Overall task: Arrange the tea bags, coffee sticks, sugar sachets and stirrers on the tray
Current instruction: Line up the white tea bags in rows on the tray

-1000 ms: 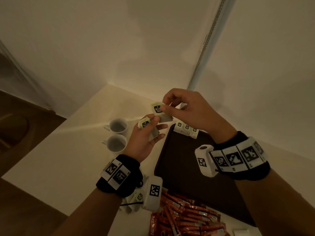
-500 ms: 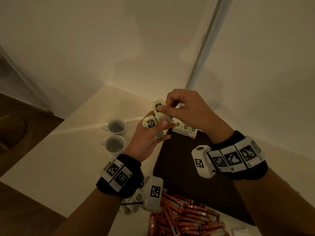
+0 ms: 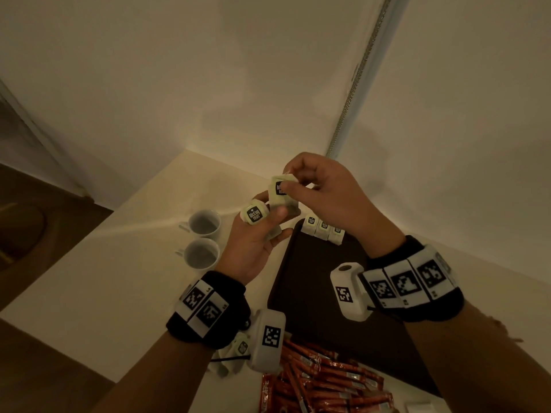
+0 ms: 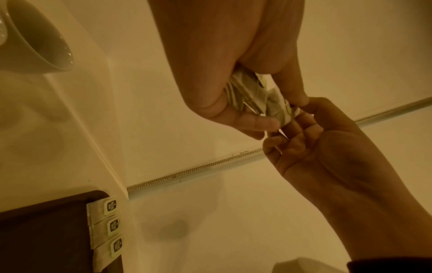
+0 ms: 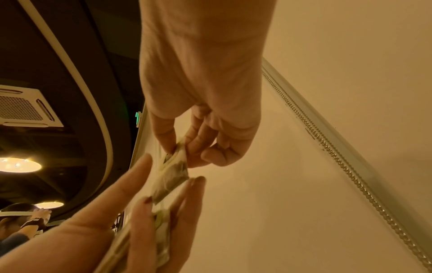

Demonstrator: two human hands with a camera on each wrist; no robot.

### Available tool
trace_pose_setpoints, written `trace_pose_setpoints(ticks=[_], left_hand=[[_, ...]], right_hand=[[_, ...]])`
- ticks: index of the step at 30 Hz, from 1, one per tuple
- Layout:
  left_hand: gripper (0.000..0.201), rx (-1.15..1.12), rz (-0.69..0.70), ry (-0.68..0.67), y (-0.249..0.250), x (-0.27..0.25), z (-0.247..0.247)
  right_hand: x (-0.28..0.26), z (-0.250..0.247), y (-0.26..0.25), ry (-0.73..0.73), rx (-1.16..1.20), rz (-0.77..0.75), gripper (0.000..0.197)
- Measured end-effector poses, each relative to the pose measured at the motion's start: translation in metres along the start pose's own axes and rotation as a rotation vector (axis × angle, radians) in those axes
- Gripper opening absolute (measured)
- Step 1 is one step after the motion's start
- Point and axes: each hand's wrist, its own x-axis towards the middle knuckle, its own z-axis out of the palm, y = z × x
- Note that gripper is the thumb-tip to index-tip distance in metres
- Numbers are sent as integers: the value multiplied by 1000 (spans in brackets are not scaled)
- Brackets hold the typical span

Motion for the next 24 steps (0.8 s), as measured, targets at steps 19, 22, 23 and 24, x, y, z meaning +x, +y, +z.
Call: trace_pose_setpoints(ticks=[19, 22, 23, 24], left_hand=[[26, -268, -103, -19, -4, -4, 13], [27, -264, -98, -6, -3, -4, 13], [26, -256, -94, 3, -4, -3, 12], [23, -253, -92, 15, -5, -3, 12]], right_hand=[[-3, -7, -8, 54, -140, 10, 16], [-2, -10, -6, 36, -148, 36, 12], [-1, -12, -5, 34, -141, 37, 10], [-1, -13, -4, 36, -143, 29, 8]])
